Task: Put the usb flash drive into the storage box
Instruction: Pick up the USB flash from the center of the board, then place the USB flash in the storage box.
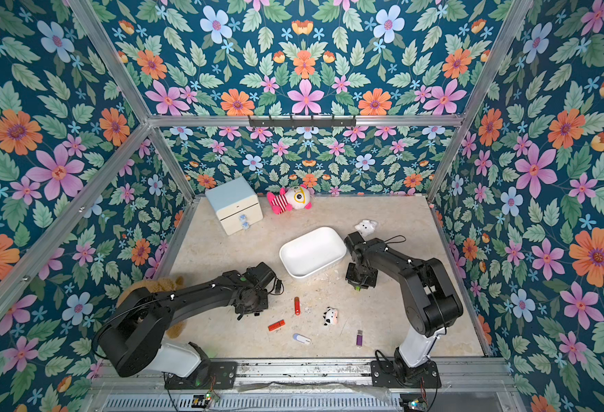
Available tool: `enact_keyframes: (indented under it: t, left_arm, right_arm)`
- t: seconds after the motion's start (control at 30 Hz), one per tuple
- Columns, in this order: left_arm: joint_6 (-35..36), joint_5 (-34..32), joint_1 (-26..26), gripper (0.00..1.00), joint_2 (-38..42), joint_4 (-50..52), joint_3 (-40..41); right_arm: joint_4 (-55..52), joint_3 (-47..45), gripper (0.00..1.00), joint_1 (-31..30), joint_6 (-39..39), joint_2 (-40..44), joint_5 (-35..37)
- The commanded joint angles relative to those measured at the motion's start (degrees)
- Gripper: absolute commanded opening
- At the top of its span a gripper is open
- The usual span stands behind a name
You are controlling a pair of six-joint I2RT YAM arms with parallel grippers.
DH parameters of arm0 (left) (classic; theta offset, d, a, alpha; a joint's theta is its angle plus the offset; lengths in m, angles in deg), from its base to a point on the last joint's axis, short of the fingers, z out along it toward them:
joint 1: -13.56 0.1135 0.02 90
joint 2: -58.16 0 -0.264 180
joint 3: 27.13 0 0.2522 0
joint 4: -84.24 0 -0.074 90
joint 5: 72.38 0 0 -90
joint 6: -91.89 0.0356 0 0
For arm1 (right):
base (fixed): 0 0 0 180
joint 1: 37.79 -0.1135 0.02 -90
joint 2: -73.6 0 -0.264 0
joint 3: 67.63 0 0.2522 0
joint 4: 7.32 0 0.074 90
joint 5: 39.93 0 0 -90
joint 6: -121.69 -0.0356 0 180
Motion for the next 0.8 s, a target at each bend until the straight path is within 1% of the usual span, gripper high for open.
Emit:
enact_keyframes:
  t: [0.0,0.13,0.3,0.37,0.57,0.77]
  left_arm:
    - [0.95,-0.78,0.08,0.00,-0.07,3.83,-0.55]
    - [1.49,-1.13,0.08,0.00,0.20,5.51,-2.86]
    - [2.37,-2.43,0.24,0.00,0.18,7.65,-5.85]
    - [2.78,-2.46,0.42,0.00,-0.06,8.06,-6.66]
    - [3.83,-3.90,1.00,0.00,-0.64,10.53,-9.03]
    - [4.75,-4.45,2.34,0.00,1.79,12.11,-9.84]
  right_arm:
    - [-6.21,3.58,0.00,-0.49,1.04,1.62,2.60]
    - [-12.57,10.43,0.00,-1.13,2.01,4.81,4.71]
    - [-16.51,19.52,0.00,-2.38,3.21,4.79,5.25]
    - [-17.83,23.87,0.00,-2.88,4.12,2.81,4.85]
    - [-22.12,36.80,0.00,-5.03,6.58,-8.18,4.33]
    - [-23.12,44.95,0.00,-6.32,7.68,-16.65,4.14]
